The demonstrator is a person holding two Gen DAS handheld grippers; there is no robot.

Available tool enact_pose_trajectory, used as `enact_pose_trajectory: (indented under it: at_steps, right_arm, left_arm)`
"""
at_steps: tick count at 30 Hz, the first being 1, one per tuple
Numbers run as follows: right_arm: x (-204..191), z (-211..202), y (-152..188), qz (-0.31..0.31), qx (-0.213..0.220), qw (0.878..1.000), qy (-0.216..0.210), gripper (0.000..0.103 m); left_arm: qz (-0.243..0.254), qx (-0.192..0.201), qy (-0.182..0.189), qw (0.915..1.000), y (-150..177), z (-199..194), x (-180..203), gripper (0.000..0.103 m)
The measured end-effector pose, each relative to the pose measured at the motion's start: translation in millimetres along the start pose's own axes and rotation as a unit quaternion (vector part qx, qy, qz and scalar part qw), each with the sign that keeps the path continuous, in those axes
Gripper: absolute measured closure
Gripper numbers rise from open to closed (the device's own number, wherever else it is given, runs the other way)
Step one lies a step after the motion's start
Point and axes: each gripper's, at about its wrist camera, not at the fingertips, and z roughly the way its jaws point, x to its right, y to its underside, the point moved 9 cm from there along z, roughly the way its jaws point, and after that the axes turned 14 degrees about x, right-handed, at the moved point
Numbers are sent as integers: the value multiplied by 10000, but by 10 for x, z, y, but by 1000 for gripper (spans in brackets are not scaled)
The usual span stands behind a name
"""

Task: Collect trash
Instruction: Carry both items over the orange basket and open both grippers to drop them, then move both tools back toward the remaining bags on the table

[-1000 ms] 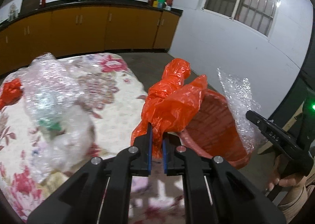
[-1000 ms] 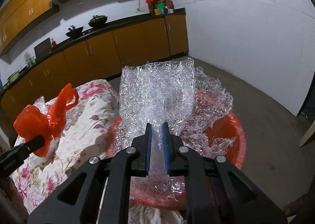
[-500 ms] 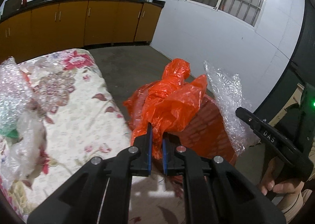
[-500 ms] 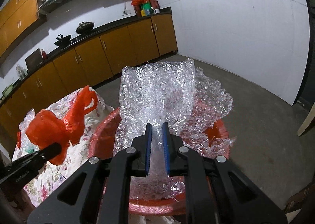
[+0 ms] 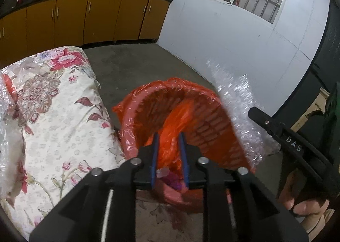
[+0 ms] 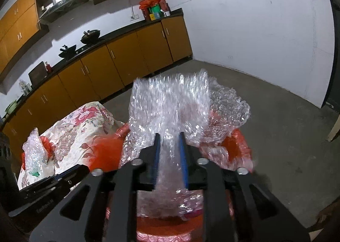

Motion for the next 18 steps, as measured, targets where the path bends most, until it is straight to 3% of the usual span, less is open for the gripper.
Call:
enact_pose_trajectory:
  at_steps: [5, 9, 18]
  right_arm:
    - [51, -50, 41, -14, 2, 10000, 29, 60]
    - [71, -137, 42, -256, 54, 9995, 168, 47]
    - [-82, -243, 122, -460, -65, 9988, 122, 45]
  left_arm:
    - [16, 63, -215, 9997, 14, -123, -190, 68]
    - [87, 228, -667, 9975, 0, -330, -422, 51]
    - [79, 521, -1593, 9858, 45, -917, -1053, 38]
